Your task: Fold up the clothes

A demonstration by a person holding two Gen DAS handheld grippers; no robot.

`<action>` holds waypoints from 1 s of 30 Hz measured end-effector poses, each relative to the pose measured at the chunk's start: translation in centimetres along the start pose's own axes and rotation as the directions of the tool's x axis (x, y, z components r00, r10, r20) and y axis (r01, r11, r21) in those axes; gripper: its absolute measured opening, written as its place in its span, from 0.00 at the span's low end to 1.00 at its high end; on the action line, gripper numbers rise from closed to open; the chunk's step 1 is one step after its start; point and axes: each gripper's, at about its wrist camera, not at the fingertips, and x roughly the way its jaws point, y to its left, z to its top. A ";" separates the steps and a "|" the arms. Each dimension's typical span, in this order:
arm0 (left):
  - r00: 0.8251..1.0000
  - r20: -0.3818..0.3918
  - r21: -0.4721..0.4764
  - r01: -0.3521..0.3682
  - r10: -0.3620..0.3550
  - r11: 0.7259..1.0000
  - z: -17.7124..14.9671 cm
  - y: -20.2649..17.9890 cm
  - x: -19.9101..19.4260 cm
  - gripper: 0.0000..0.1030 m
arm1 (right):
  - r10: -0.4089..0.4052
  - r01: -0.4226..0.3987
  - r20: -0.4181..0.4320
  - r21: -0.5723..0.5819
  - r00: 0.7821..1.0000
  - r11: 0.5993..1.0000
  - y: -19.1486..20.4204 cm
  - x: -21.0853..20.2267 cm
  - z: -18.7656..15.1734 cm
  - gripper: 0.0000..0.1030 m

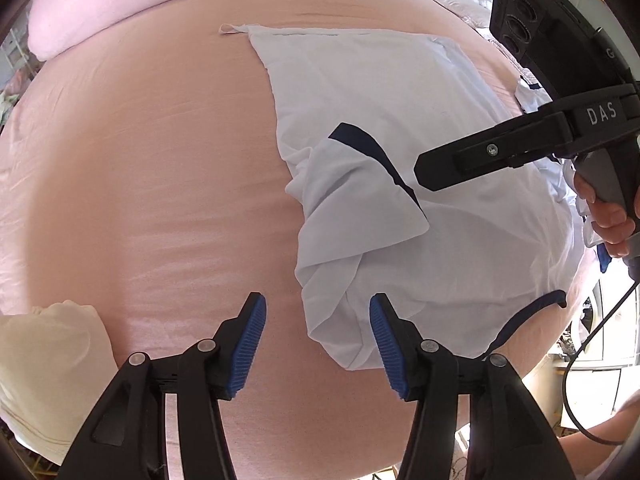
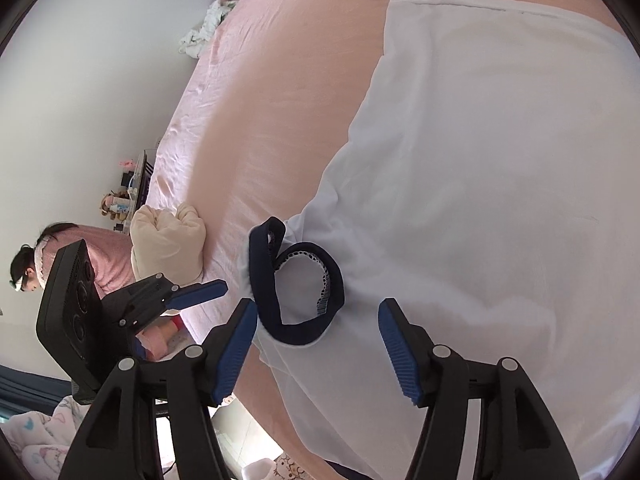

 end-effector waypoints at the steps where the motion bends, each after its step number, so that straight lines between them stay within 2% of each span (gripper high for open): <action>1: 1.000 -0.001 -0.008 -0.005 0.005 1.000 -0.1 0.0 0.2 0.49 | -0.002 0.002 0.004 -0.003 1.000 1.000 0.1 0.0 -0.2 0.61; 4: 0.999 0.026 -0.038 -0.027 0.028 0.999 -0.3 0.1 0.1 0.49 | -0.002 0.002 0.040 0.010 0.999 1.000 0.4 -0.1 -1.0 0.61; 10: 0.988 0.142 -0.065 -0.055 0.064 0.996 0.1 -0.2 -1.0 0.50 | 0.046 -0.056 0.122 0.083 0.992 0.995 -0.1 -0.1 -2.9 0.62; 13: 0.985 0.158 -0.054 -0.066 0.074 0.996 -0.3 -0.4 -0.8 0.50 | 0.026 -0.038 0.110 0.108 0.994 0.993 -0.4 0.4 -3.3 0.62; 15: 0.981 0.165 -0.039 -0.093 0.098 0.995 -0.9 -0.7 -0.6 0.49 | 0.008 -0.017 0.113 0.084 0.994 0.996 0.0 0.3 -3.4 0.62; 17: 0.979 0.178 -0.069 -0.088 0.099 0.994 -1.5 -0.5 -0.4 0.50 | 0.005 -0.014 0.138 0.066 0.990 0.998 0.3 0.1 -3.5 0.62; 21: 0.974 0.203 -0.132 -0.074 0.100 0.988 -2.8 -0.2 0.2 0.49 | 0.049 -0.062 0.172 0.068 0.984 0.996 0.6 0.1 -3.3 0.62; 23: 0.978 0.196 -0.169 -0.036 0.070 0.985 -2.9 0.3 0.8 0.49 | 0.048 -0.059 0.177 0.059 0.983 0.997 0.6 0.1 -3.3 0.62; 30: 0.979 0.186 -0.160 -0.050 0.080 0.986 -3.6 0.2 1.5 0.49 | 0.025 -0.033 0.141 0.049 0.990 0.998 1.1 1.9 -3.0 0.62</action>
